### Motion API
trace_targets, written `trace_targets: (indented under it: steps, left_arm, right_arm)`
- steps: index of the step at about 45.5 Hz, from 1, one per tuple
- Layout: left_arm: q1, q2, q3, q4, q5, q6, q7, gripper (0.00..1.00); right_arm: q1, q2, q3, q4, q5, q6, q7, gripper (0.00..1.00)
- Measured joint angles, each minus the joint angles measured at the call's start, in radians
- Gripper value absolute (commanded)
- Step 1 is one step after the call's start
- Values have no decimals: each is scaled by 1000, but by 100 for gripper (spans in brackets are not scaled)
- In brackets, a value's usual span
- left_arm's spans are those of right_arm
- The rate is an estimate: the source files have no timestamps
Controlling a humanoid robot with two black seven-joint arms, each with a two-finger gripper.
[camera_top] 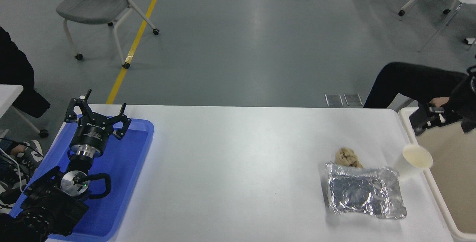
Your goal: Pick up paper cup place in dustbin
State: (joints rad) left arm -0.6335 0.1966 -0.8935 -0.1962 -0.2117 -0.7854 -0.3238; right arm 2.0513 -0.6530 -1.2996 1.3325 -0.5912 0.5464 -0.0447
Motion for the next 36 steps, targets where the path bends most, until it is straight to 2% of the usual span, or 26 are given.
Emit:
trace_targets:
  steps: [20, 36]
  left_arm:
    - [0, 1, 0, 0, 0, 0, 0, 100]
    - [1, 1, 1, 0, 0, 0, 0, 100]
  right_arm:
    - [-463, -73, 269, -304, -142, -143, 4, 100]
    - [-681, -69, 429, -419, -179, -228, 5, 100]
